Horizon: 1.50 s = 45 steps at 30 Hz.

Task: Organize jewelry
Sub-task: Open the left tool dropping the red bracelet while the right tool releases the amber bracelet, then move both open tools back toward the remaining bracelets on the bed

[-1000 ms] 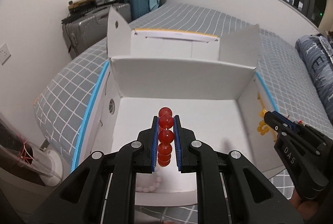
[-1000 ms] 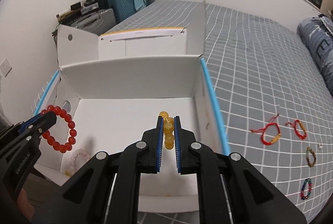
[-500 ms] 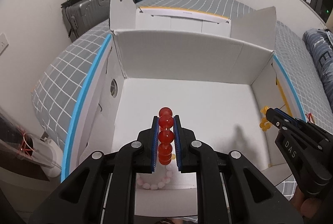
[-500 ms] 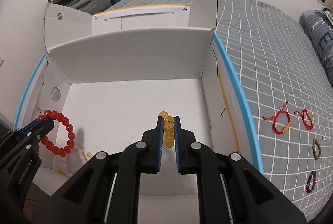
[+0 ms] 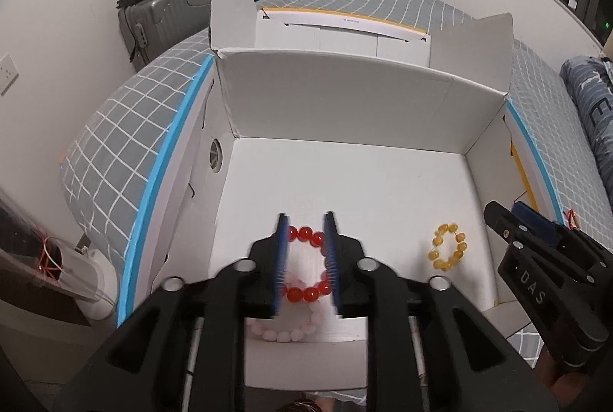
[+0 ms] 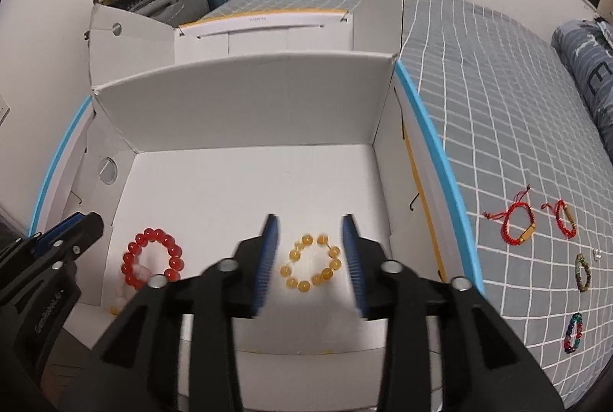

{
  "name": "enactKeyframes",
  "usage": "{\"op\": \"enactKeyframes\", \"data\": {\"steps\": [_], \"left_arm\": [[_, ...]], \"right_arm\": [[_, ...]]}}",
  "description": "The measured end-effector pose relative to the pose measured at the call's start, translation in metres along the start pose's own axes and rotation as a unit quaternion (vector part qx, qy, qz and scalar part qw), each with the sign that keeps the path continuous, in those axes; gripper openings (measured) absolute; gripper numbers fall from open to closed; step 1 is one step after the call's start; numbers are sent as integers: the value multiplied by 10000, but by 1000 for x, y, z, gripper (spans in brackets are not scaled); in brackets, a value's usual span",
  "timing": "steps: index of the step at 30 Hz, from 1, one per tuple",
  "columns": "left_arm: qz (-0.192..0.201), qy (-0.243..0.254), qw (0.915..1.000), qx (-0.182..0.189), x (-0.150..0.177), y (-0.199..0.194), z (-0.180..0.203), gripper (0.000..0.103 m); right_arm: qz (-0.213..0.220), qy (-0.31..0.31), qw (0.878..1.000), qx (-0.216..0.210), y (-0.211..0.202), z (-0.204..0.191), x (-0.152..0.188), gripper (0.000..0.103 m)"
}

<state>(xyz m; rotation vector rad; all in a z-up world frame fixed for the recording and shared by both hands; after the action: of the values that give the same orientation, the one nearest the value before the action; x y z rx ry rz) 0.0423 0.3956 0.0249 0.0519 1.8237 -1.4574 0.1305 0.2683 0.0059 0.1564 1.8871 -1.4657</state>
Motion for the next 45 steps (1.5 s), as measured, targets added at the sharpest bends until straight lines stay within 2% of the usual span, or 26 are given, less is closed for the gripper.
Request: {"op": "enactKeyframes", "data": {"steps": [4, 6, 7, 9, 11, 13, 18, 24, 37, 45], "left_arm": [[184, -32, 9998, -28, 0, -13, -1, 46], [306, 0, 9995, -69, -1, -21, 0, 50], [361, -1, 9993, -64, -1, -25, 0, 59], [487, -34, 9988, -48, -2, -33, 0, 68], [570, -34, 9984, -56, -3, -40, 1, 72], [679, -52, 9977, -28, -4, -48, 4, 82], [835, -2, 9965, 79, -6, -59, 19, 91], [957, 155, 9950, 238, -4, -72, 46, 97], [1023, 578, 9909, 651, 2, -90, 124, 97], [1040, 821, 9866, 954, 9, -96, 186, 97]], "right_arm": [[244, -50, 9997, 15, -19, 0, -3, 57], [373, -89, 9993, 48, -32, 2, -5, 71], [431, -103, 9990, 65, -37, 3, -6, 74], [544, -130, 9983, 136, -48, 7, -7, 81], [647, -120, 9976, 206, -58, 14, -8, 84], [722, -80, 9970, 255, -66, 21, -8, 88], [843, 27, 9954, 444, -85, 47, -8, 95], [911, 161, 9938, 623, -106, 81, -1, 95], [1015, 579, 9882, 991, -145, 162, 20, 95], [984, 865, 9845, 1169, -157, 229, 40, 95]]}}
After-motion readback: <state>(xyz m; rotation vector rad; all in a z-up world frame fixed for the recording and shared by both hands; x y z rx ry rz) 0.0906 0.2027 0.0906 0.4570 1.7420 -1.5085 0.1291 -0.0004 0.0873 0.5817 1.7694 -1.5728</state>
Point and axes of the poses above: each gripper's, at about its wrist camera, not at the fingertips, and y roughly the way its jaws point, z to its right, x to its underside, the point moved 5 cm from there along y, roughly the way its jaws point, and after that the axes turned 4 degrees about -x, right-handed, at the moved point
